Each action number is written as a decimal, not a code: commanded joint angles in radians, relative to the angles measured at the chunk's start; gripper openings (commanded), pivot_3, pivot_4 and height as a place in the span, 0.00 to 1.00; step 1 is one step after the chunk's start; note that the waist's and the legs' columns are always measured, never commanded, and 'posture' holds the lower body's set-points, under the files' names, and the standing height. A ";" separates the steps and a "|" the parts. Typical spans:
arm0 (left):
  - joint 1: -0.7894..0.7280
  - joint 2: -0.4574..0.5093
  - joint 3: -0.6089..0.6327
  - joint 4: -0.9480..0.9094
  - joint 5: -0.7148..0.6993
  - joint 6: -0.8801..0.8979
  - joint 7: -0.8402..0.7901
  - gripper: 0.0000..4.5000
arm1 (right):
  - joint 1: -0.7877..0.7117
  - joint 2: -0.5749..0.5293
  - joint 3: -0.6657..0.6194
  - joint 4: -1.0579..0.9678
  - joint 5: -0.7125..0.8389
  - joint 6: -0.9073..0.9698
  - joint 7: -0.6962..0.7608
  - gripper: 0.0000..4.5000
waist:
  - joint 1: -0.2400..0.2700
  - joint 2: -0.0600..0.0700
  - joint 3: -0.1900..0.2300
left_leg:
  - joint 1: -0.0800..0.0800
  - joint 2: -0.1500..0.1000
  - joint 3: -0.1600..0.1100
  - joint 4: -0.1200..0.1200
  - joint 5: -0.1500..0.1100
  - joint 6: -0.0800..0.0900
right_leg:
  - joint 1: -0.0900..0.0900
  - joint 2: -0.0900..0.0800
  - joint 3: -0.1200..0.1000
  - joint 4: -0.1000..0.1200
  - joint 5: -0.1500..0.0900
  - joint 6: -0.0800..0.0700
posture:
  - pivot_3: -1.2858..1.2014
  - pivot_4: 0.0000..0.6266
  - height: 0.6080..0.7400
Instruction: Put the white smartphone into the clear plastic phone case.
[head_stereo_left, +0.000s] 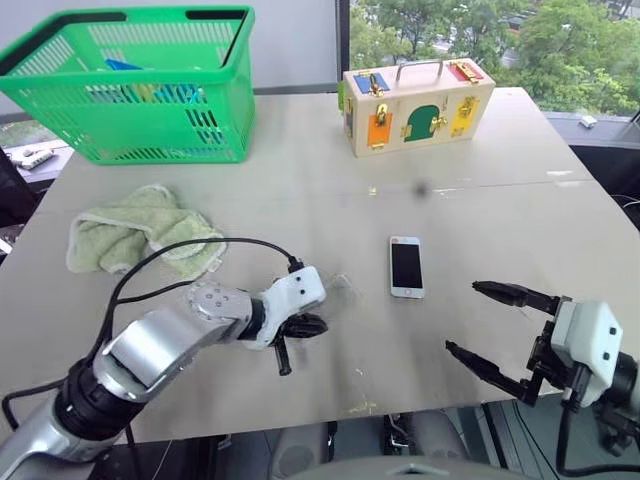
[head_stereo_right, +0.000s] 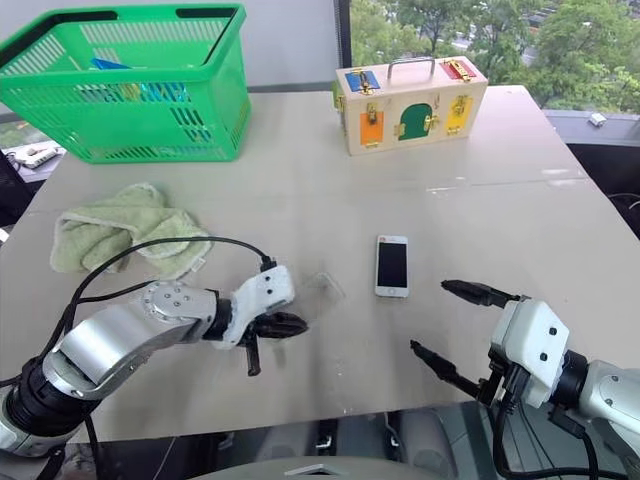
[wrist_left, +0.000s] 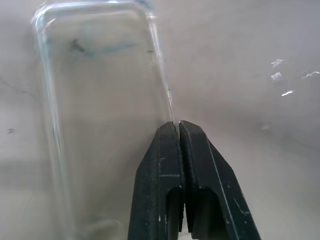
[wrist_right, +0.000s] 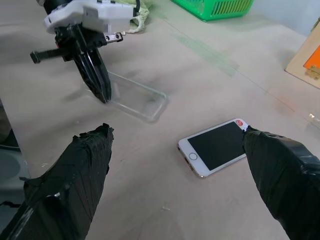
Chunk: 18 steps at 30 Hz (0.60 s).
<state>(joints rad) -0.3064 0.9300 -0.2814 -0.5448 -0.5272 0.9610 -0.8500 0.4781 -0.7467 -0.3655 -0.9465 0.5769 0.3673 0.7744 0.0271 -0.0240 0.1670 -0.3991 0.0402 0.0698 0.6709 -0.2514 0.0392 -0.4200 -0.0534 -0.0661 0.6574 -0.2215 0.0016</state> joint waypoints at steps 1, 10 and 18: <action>-0.100 -0.024 0.032 0.161 0.023 -0.209 -0.166 0.01 | -0.028 0.005 0.011 -0.009 -0.004 -0.015 -0.011 1.00 | 0.007 0.001 0.000 | 0.000 0.000 0.000 0.000 0.000 0.000 | 0.000 0.000 0.000 0.000 0.000 0.000 | 0.52 0.24 1.00; -0.416 -0.197 -0.155 0.871 0.325 -0.803 -0.546 0.01 | -0.080 0.017 0.053 0.016 -0.038 -0.023 -0.019 1.00 | 0.007 0.000 0.001 | -0.005 -0.002 0.003 0.000 -0.002 0.003 | -0.002 0.005 0.001 -0.003 0.000 0.001 | 0.52 0.24 1.00; -0.408 -0.231 -0.149 0.910 0.373 -0.915 -0.685 0.01 | -0.071 0.014 0.057 -0.004 -0.022 0.034 -0.047 1.00 | 0.007 -0.001 0.001 | -0.017 -0.002 0.002 0.003 -0.002 0.003 | -0.013 0.007 0.000 -0.001 0.000 0.007 | 0.52 0.24 1.00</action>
<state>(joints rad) -0.7305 0.6953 -0.4378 0.4105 -0.1644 0.0506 -1.5214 0.4055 -0.7319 -0.2985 -0.9183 0.5330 0.3812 0.7465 0.0346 -0.0251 0.1677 -0.4158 0.0384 0.0725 0.6737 -0.2532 0.0424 -0.4333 -0.0470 -0.0656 0.6558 -0.2212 0.0092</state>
